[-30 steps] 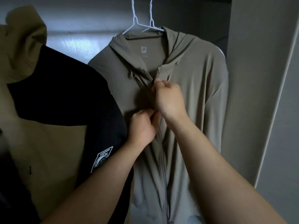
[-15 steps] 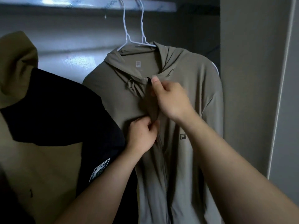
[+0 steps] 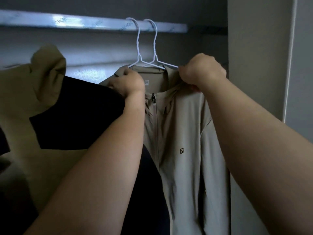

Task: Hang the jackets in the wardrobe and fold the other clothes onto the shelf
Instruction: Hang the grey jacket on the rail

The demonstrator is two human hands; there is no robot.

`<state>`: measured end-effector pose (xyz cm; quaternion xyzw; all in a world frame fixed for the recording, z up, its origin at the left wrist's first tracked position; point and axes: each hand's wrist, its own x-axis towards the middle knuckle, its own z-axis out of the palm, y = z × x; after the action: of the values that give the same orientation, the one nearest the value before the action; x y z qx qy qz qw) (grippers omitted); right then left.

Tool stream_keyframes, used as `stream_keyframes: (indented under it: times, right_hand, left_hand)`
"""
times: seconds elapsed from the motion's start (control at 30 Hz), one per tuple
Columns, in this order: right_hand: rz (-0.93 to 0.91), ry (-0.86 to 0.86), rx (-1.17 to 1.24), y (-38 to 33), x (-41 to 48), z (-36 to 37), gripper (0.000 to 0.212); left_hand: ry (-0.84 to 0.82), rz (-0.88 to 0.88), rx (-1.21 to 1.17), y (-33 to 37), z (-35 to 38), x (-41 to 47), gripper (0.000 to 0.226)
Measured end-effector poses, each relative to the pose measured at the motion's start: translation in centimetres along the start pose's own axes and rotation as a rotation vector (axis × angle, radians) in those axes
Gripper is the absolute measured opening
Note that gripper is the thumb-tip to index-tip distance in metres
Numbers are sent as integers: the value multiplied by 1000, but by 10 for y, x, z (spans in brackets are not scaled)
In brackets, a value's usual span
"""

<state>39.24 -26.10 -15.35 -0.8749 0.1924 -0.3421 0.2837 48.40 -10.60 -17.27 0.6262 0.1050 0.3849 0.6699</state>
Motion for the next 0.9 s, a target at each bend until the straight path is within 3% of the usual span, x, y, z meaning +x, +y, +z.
stream_keyframes:
  times: [0.17, 0.23, 0.3, 0.5, 0.6, 0.7, 0.8, 0.9]
  right_hand:
    - [68, -113, 397, -8, 1, 6, 13]
    - [85, -126, 446, -11, 2, 9, 5]
    - [70, -99, 453, -16, 2, 8, 3]
    - [-200, 71, 86, -58, 0, -3, 32]
    - [-389, 115, -138, -81, -5, -5, 25]
    - [-553, 163, -261, -95, -11, -3, 27]
    - [-679, 41, -178, -98, -13, 1, 22]
    - [-573, -63, 242, -85, -12, -3, 26]
  left_hand:
    - [-139, 49, 81, 3, -12, 25, 43]
    - [-185, 92, 45, 4, -24, 32, 19]
    - [-231, 160, 55, 7, -38, 37, 19]
    - [-297, 409, 113, 3, -68, 46, 11]
    - [-320, 606, 116, 1, -74, 45, 4]
    - [-405, 571, 33, 8, -81, 36, 9]
    - [-507, 547, -15, 14, -87, 34, 13]
    - [-556, 586, -26, 13, -93, 38, 38]
